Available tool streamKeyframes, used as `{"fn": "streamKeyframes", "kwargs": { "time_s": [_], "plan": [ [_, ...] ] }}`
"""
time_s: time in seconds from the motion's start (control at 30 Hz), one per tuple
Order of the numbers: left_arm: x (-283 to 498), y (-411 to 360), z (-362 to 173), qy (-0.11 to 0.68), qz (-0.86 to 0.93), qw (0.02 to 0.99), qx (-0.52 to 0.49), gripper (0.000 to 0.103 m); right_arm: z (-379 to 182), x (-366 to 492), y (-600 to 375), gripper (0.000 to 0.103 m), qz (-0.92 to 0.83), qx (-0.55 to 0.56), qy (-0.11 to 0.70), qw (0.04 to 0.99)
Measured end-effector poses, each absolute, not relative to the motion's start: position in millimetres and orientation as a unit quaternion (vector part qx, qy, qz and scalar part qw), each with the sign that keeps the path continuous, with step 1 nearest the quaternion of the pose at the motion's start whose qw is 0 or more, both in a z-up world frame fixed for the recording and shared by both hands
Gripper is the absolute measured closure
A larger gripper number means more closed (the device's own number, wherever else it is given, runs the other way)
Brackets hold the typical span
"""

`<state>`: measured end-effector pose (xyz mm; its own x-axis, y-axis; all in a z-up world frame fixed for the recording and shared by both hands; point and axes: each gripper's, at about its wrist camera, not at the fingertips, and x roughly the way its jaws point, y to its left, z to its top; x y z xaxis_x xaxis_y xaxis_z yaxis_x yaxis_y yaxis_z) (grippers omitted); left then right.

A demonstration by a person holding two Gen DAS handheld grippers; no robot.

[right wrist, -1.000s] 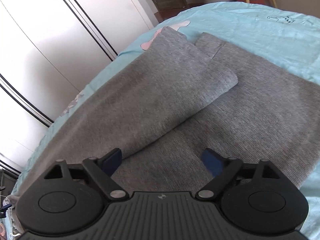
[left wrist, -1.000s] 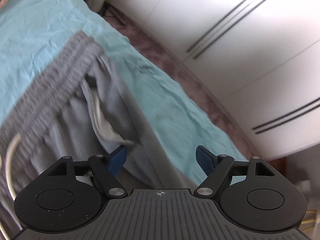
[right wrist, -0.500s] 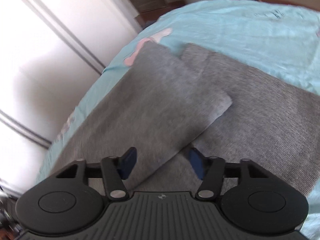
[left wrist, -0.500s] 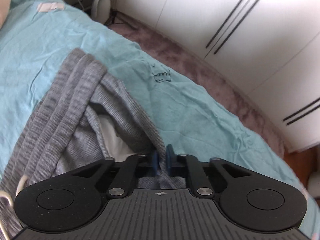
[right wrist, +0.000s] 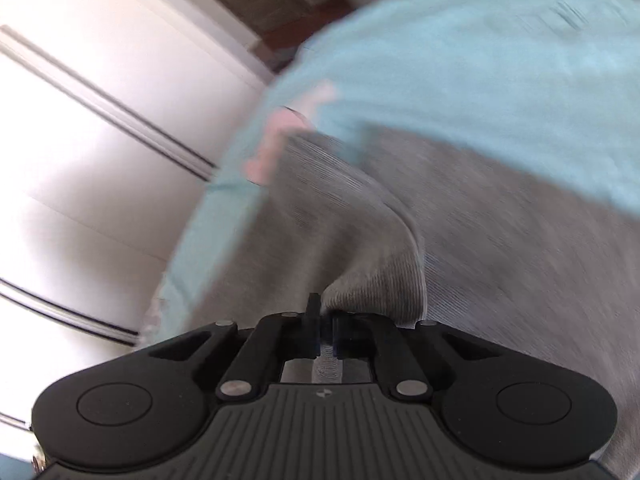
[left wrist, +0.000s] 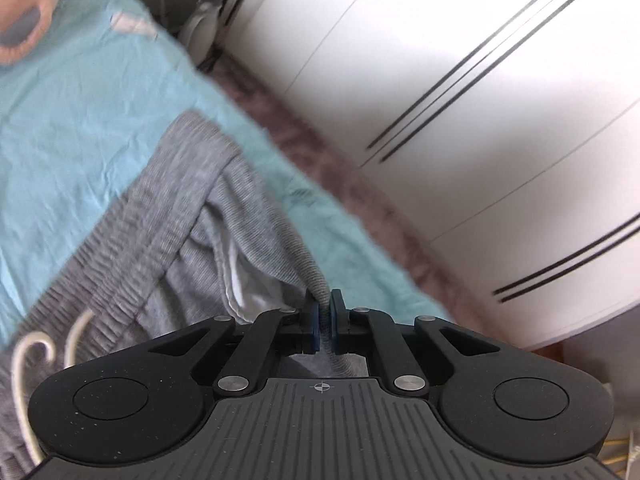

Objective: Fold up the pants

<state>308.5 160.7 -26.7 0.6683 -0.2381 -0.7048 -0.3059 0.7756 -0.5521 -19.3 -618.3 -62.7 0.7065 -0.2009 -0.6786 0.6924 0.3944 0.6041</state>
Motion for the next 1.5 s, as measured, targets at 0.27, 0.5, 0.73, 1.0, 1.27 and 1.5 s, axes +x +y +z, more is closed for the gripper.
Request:
{"fn": "streamKeyframes", "kwargs": {
  "time_s": [0.27, 0.5, 0.73, 1.0, 1.27, 1.5],
  "plan": [
    [180.2, 194.9, 43.1, 0.337, -0.059, 0.866, -0.365, 0.097, 71.5, -62.2, -617.0, 0.099, -0.172, 0.484, 0.099, 0.852],
    [59.6, 225.5, -63.5, 0.403, -0.026, 0.828, -0.389, 0.089, -7.3, -178.6, -623.1, 0.098, -0.27, 0.462, 0.171, 0.827],
    [25.3, 237.0, -129.5, 0.427, 0.011, 0.779, -0.46, 0.063, -105.6, -206.0, -620.9, 0.088, -0.33, 0.549, 0.223, 0.735],
    [51.1, 223.3, -119.2, 0.422, 0.016, 0.782, -0.459, 0.049, -83.2, -192.3, -602.8, 0.068, -0.327, 0.51, 0.253, 0.755],
    [38.4, 229.2, -92.9, 0.383, 0.007, 0.812, -0.44, 0.093, -58.4, -209.5, -600.0, 0.098, -0.333, 0.506, 0.205, 0.769],
    [13.3, 238.8, -99.3, 0.405, 0.066, 0.802, -0.434, 0.037, -75.6, -220.4, -593.2, 0.08, -0.37, 0.482, 0.238, 0.758]
  ]
}}
